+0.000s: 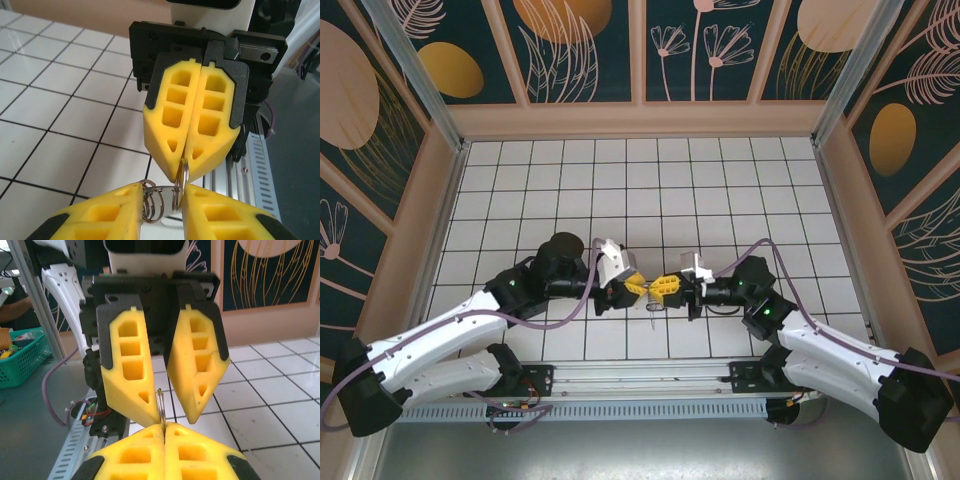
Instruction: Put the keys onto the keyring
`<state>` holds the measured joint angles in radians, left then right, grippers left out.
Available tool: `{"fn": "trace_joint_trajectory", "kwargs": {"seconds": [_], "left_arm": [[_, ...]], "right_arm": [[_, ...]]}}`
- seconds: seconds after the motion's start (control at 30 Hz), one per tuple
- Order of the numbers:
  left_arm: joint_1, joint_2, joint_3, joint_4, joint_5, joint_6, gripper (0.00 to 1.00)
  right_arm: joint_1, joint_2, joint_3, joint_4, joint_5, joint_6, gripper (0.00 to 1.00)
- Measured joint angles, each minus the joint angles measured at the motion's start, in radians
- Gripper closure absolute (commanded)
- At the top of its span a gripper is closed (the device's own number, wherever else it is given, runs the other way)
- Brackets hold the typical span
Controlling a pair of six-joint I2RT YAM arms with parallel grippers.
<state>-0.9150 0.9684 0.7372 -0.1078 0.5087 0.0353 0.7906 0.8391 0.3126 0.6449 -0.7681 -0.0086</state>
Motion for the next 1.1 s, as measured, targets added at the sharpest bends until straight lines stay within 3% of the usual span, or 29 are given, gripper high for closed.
{"fn": "trace_joint_trajectory", "kwargs": {"seconds": [0.43, 0.6, 0.77, 0.8, 0.93, 1.1], "left_arm": [[-0.001, -0.043, -0.059, 0.136, 0.008, -0.073, 0.81], [-0.002, -0.026, -0.059, 0.164, 0.031, -0.086, 0.99], [-0.002, -0.023, -0.059, 0.165, 0.031, -0.082, 1.00], [-0.002, -0.023, -0.059, 0.163, 0.028, -0.081, 1.00], [-0.005, -0.018, -0.034, 0.098, -0.007, -0.050, 1.00], [-0.005, 0.046, 0.098, -0.084, -0.086, 0.042, 1.00]], "right_arm": [[-0.011, 0.018, -0.028, 0.161, -0.012, 0.073, 1.00], [-0.016, 0.018, -0.029, 0.168, -0.011, 0.076, 1.00], [-0.019, 0.017, -0.033, 0.167, -0.010, 0.078, 1.00], [-0.019, 0.017, -0.033, 0.166, -0.009, 0.077, 0.97], [-0.018, -0.003, -0.031, 0.100, 0.022, 0.045, 0.71], [-0.018, -0.072, -0.007, -0.081, 0.094, -0.050, 0.66]]}}
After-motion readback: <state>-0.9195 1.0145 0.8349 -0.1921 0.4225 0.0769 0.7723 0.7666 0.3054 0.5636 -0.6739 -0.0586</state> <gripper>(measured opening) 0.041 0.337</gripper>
